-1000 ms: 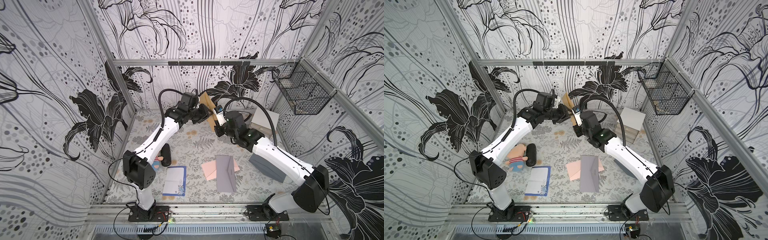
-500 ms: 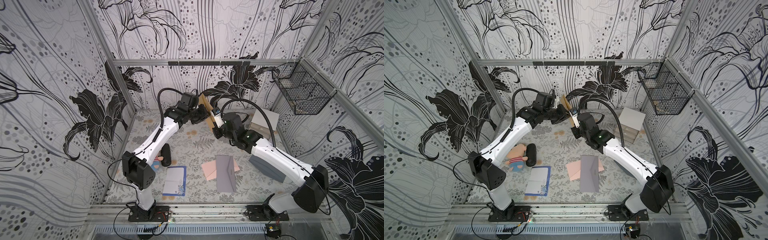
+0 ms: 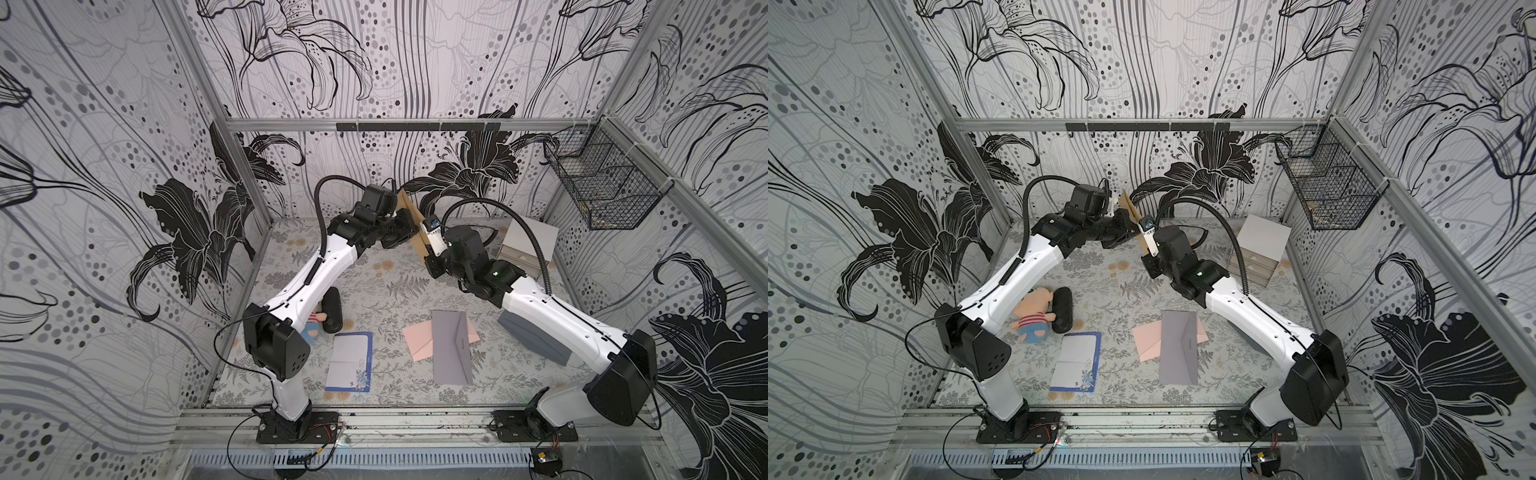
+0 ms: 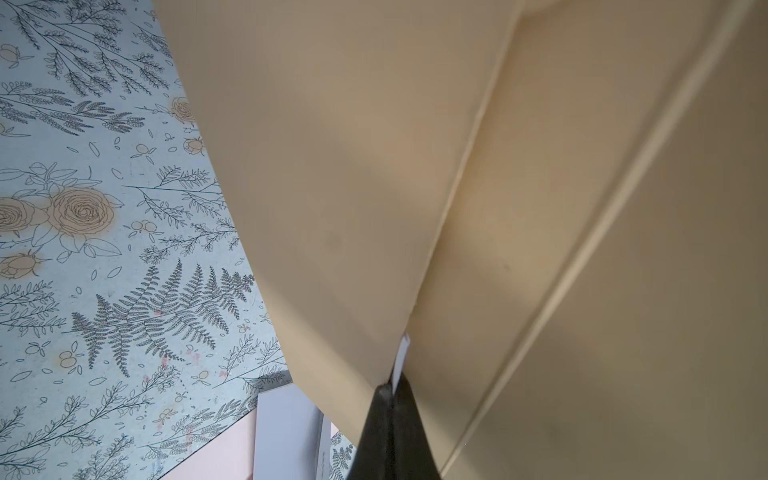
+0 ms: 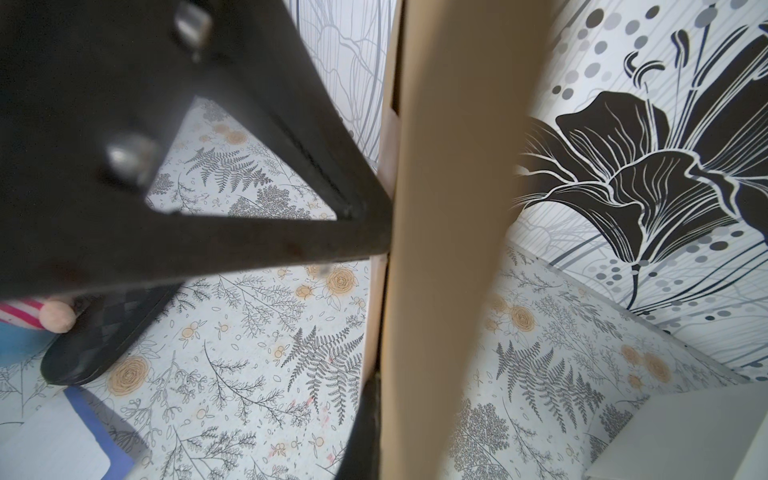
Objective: Take the letter paper out of the envelope
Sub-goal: Take out the letter paper from the envelope.
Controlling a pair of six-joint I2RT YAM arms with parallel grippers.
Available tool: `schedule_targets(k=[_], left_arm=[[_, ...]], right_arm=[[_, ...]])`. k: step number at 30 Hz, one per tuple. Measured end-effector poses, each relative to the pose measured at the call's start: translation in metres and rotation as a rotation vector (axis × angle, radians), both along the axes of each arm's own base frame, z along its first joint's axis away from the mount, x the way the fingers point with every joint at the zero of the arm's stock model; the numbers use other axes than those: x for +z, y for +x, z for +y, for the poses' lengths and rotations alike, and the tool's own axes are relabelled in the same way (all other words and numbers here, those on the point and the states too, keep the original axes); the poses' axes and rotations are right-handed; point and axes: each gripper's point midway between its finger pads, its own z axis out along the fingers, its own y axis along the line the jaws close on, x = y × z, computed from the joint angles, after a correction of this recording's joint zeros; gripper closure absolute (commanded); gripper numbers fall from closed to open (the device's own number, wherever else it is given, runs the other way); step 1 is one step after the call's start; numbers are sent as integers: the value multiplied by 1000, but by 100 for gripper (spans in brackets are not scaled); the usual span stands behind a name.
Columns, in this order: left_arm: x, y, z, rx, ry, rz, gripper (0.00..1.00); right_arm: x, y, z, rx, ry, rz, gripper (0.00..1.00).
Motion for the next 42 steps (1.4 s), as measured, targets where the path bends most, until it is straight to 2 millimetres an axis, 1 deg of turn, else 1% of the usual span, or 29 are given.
schedule_targets(k=[5, 7, 9, 12, 15, 18, 24, 29, 31, 33, 35, 40, 42], left_arm=[[0, 0, 0, -1, -2, 2, 100], [0, 0, 0, 0, -5, 5, 100], [0, 0, -1, 2, -8, 7, 100], [0, -1, -1, 4, -13, 14, 100], [3, -1, -1, 6, -18, 16, 100], [13, -1, -2, 1, -32, -4, 100], [37, 0, -2, -3, -61, -51, 100], [47, 4, -2, -8, -99, -72, 100], [52, 9, 0, -7, -130, -87, 100], [53, 12, 3, 0, -158, -94, 100], [50, 14, 7, 9, -178, -92, 100], [30, 17, 16, 29, -212, -64, 100], [20, 17, 19, 35, -218, -48, 100]], right_arm=[[-1, -1, 0, -6, 10, 12, 100], [-5, -2, 1, -1, 13, 31, 100], [-12, -3, 3, 6, 17, 60, 100], [-28, -3, 4, 9, 23, 119, 100], [-41, -1, 1, 3, 38, 180, 100], [-45, 1, -5, -8, 76, 227, 100], [-46, 9, -16, -38, 191, 307, 100], [-47, 17, -30, -103, 287, 370, 100], [-51, 20, -38, -147, 336, 403, 100], [-61, 24, -48, -210, 390, 439, 100], [-79, 24, -59, -281, 435, 487, 100], [-128, 15, -78, -468, 525, 594, 100], [-143, 11, -84, -524, 564, 618, 100]])
